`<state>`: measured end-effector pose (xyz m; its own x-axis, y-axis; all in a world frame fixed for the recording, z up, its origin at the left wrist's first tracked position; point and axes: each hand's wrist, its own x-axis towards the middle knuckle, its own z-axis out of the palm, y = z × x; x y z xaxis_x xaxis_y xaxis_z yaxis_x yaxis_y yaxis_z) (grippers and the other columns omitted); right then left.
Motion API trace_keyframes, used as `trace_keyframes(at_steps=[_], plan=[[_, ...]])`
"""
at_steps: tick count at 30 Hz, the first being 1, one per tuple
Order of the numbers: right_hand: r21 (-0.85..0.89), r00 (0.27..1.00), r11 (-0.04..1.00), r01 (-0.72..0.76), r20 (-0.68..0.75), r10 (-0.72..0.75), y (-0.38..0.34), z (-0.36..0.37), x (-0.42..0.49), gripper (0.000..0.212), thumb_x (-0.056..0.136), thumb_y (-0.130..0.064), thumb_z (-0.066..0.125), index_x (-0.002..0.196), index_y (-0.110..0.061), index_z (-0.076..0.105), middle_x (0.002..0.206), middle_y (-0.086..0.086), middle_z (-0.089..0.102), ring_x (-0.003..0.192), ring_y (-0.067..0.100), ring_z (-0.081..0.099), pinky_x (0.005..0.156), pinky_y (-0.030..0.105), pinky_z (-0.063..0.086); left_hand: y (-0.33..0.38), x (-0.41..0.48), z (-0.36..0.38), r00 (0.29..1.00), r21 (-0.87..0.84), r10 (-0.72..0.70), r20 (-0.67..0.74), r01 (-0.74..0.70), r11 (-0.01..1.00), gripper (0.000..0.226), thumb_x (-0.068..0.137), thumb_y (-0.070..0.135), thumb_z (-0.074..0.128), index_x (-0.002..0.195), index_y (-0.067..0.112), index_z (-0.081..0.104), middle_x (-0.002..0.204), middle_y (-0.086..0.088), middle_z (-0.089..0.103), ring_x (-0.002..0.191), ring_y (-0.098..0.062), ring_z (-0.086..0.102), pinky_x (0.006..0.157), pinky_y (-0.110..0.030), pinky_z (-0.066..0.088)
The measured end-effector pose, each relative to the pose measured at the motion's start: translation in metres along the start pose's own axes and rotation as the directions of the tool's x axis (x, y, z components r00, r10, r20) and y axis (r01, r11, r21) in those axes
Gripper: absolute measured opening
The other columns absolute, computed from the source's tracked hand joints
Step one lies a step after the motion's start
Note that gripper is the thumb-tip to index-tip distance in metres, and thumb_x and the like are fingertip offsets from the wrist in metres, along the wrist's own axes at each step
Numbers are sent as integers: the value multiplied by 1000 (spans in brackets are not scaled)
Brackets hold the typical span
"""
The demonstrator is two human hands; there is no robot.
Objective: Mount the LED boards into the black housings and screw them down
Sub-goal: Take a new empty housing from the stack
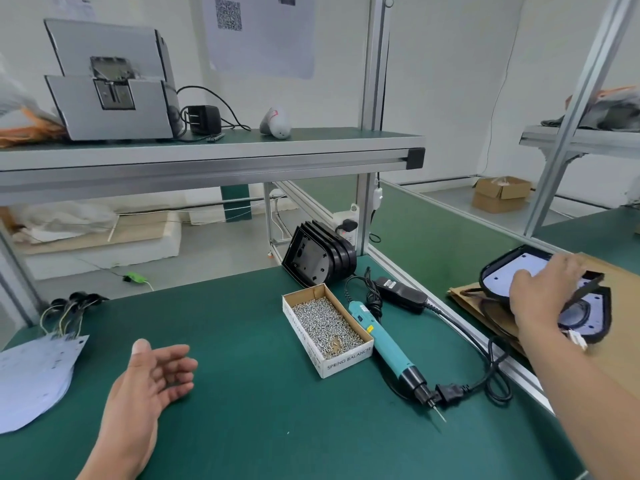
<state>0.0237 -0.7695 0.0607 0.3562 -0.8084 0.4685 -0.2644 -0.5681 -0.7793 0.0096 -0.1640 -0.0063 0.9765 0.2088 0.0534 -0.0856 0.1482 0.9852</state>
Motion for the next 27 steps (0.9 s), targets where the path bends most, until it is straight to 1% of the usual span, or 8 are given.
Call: trace_keyframes(at_steps=[2, 4, 9, 13, 17, 21, 24, 27], plan=[[-40, 995, 994, 100, -10, -101, -2, 0, -2, 48, 83, 4, 57, 131, 11, 52, 145, 32, 46, 143, 47, 34, 121, 62, 27, 1, -1, 1, 1000, 6, 6, 2, -6, 1000, 82, 94, 74, 37, 115, 2, 70, 96, -19, 77, 86, -28, 70, 73, -36, 62], [-34, 981, 980, 195, -6, -196, -6, 1, -6, 46, 84, 4, 58, 130, 12, 56, 138, 32, 54, 135, 46, 42, 117, 59, 32, 1, -2, 2, 1000, 6, 9, -2, -9, 1000, 82, 94, 73, 37, 115, 1, 70, 96, -20, 77, 88, -30, 69, 79, -42, 60], [-1, 912, 913, 407, 50, -407, -29, 15, -26, 33, 94, -1, 61, 125, 0, 68, 126, 21, 66, 129, 43, 48, 113, 46, 29, 3, -4, 4, 1000, 15, 13, -10, -13, 1000, 81, 95, 72, 37, 114, 1, 71, 97, -21, 77, 90, -32, 69, 83, -48, 56], [98, 796, 817, 568, 184, -576, -65, 43, -62, 25, 97, -5, 64, 118, -11, 75, 115, 11, 70, 121, 35, 47, 102, 36, 33, 3, -4, 5, 1000, 4, 2, -20, -2, 1000, 79, 95, 71, 38, 113, 1, 72, 95, -20, 77, 87, -30, 69, 80, -46, 55], [152, 597, 681, 716, 372, -711, -110, 78, -103, 23, 99, -11, 67, 120, -15, 76, 111, 2, 71, 119, 27, 46, 98, 36, 40, 2, -4, 5, 1000, -7, 6, -30, -6, 1000, 79, 93, 72, 42, 111, 2, 74, 96, -21, 77, 82, -26, 70, 78, -44, 56], [142, 406, 547, 825, 525, -748, -148, 110, -131, 29, 103, -18, 60, 130, -21, 72, 111, 1, 72, 115, 25, 50, 101, 39, 45, 0, -4, 4, 999, 1, 0, -32, 0, 1000, 76, 93, 72, 43, 109, 4, 76, 95, -20, 78, 81, -25, 71, 76, -41, 57], [56, 254, 399, 915, 689, -679, -173, 127, -139, 36, 106, -24, 54, 140, -32, 61, 113, -1, 71, 112, 24, 57, 99, 39, 50, 1, -4, 4, 999, 6, -12, -32, 12, 1000, 76, 92, 72, 44, 108, 5, 76, 95, -19, 78, 80, -24, 71, 75, -40, 58], [-42, 228, 324, 945, 794, -564, -189, 135, -144, 34, 102, -14, 49, 129, -31, 62, 96, -1, 69, 95, 23, 64, 78, 40, 58, 2, -4, 5, 999, 7, -27, -31, 27, 1000, 76, 90, 73, 45, 107, 6, 77, 94, -17, 78, 78, -24, 71, 75, -38, 59]])
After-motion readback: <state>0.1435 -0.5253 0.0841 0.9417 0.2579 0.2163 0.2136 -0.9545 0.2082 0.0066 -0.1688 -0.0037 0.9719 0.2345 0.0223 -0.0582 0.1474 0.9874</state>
